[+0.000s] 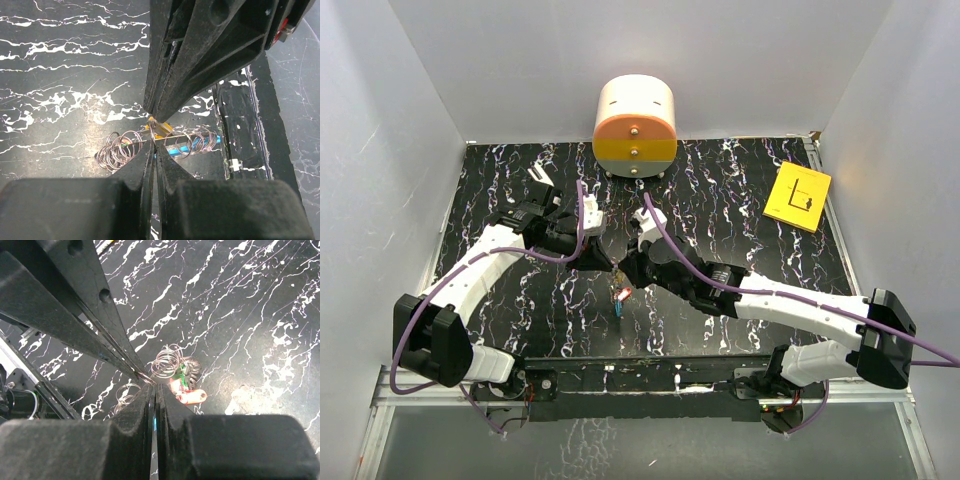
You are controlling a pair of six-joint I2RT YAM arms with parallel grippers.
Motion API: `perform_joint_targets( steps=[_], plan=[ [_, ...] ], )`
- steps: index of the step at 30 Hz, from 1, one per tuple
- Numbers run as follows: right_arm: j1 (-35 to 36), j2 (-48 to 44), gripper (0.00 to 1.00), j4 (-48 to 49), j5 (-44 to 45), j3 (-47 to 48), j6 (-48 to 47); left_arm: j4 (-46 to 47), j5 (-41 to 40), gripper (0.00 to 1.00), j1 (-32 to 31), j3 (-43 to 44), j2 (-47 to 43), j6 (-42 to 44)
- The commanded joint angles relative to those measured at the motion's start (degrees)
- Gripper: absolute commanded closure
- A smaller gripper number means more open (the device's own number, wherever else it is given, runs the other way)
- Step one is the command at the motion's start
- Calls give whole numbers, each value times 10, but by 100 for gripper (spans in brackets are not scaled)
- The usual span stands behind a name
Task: Put the keys on the keyring
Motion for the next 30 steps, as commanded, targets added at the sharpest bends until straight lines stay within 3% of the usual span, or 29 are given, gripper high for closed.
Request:
perform_joint_targets(
  steps=[1,14,15,18,19,24,30],
  plan=[
    [3,-20,92,17,10,-1,11,-7,43,100,4,23,-23,1],
    [3,-41,92,23,16,-27,37,-12,66,100,4,24,-23,7],
    [3,-47,90,29,14,-33,41,-12,70,100,4,23,-23,7],
    [3,-65,65,42,10,-47,46,-12,77,100,4,18,-23,9],
    [3,-73,60,46,7,-51,46,-11,79,100,4,17,-23,9],
    [3,-105,58,79,-16,-69,18,-12,92,100,4,14,-20,10],
    [3,-123,62,131,-47,-89,-39,-28,123,100,4,14,-14,30]
  ],
)
